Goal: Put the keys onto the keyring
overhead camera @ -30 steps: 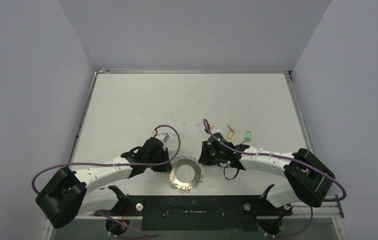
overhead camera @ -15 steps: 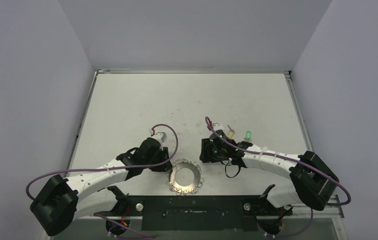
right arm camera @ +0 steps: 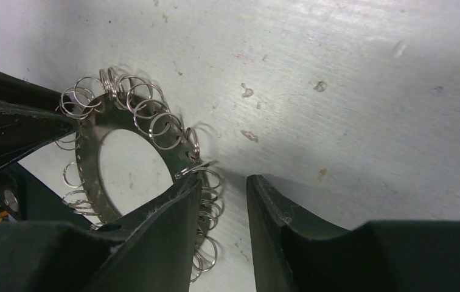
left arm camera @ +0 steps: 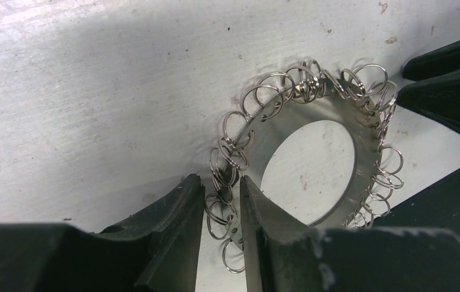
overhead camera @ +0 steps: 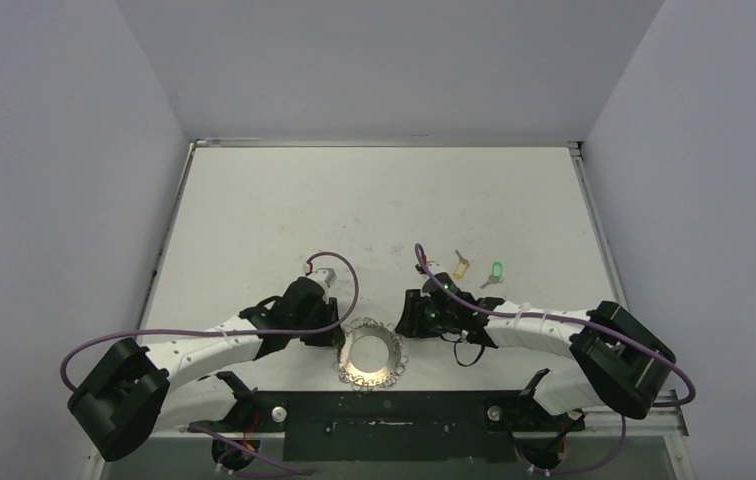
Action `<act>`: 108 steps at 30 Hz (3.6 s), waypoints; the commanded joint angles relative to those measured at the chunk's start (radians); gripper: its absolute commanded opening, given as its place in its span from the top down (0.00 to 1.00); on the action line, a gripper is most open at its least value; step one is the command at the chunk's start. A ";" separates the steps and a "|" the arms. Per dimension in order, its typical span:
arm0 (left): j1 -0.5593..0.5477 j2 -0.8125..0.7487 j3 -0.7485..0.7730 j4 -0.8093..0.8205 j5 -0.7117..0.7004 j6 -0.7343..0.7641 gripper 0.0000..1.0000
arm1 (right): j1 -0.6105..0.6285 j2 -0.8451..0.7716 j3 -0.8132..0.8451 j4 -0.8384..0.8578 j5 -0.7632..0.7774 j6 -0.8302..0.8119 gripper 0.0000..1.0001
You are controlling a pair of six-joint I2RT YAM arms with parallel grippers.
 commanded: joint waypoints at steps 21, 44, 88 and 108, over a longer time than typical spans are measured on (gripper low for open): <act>-0.003 -0.071 0.048 -0.083 -0.051 0.000 0.58 | 0.015 0.094 0.191 -0.072 0.044 -0.082 0.57; 0.050 0.475 0.355 0.035 -0.016 0.162 0.80 | 0.175 -0.093 -0.118 0.117 0.005 0.191 0.80; 0.130 0.165 0.098 0.073 0.058 0.033 0.75 | 0.152 -0.058 -0.097 0.153 0.040 0.178 0.80; 0.119 -0.002 0.097 -0.051 0.090 0.041 0.52 | 0.140 -0.221 -0.034 -0.084 0.158 0.110 0.36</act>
